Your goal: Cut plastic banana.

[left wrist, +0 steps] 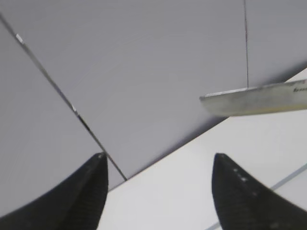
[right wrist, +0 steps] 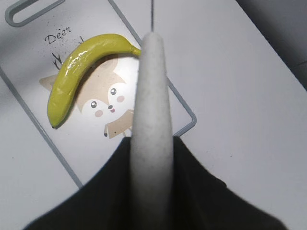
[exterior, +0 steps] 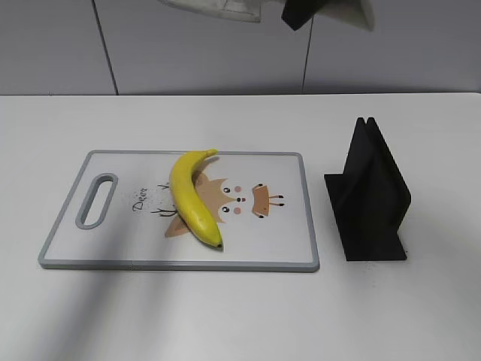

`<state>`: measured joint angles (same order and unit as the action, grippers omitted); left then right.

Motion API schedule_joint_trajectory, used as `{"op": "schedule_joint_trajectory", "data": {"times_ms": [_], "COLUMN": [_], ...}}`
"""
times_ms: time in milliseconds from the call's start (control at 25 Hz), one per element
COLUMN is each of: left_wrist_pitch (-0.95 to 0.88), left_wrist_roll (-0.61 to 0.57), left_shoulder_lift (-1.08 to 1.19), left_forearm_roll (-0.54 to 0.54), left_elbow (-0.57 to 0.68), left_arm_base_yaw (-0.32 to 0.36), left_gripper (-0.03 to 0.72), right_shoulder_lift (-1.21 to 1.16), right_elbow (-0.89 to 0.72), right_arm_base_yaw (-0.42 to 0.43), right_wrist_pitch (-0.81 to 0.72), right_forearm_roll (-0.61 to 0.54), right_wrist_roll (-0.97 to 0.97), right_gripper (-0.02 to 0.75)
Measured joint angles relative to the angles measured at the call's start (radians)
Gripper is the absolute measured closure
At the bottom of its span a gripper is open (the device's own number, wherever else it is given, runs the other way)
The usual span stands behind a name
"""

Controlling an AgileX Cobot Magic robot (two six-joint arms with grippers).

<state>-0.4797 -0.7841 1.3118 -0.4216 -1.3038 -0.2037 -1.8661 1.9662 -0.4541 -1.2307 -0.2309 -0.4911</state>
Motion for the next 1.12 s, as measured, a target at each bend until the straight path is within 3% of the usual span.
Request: {"op": "schedule_joint_trajectory", "data": {"times_ms": [200,400,520,760,960,1120], "left_wrist_pitch": [-0.178,-0.326,-0.381,-0.376,-0.348,-0.358], "left_wrist_roll": [0.109,0.259,0.327,0.375,0.441,0.494], "left_shoulder_lift": [-0.041,-0.069,-0.089,-0.192,-0.338,-0.472], "left_forearm_roll": [0.014,0.153,0.248,0.288,0.391,0.456], "left_elbow": [0.000,0.000,0.000,0.025,0.170,0.301], "left_arm_base_yaw": [0.112,0.159,0.159,0.131,0.046,0.038], "left_gripper": [0.054,0.087,0.098,0.100,0.100,0.101], "right_shoulder_lift": [0.086,0.172,0.212,0.306,0.409,0.472], "right_elbow": [-0.096,-0.202,-0.262,-0.413,-0.585,-0.726], "right_arm_base_yaw": [0.000,0.000,0.000,0.000,0.000,0.000], "right_wrist_pitch": [0.000,0.000,0.000,0.001,0.066,0.154], "right_forearm_roll": [0.003,0.024,0.099,0.231,0.244,0.275], "right_wrist_roll": [0.099,0.249,0.382,0.610,0.717,0.784], "right_gripper": [0.564,0.564,0.564,0.564,0.564,0.564]}}
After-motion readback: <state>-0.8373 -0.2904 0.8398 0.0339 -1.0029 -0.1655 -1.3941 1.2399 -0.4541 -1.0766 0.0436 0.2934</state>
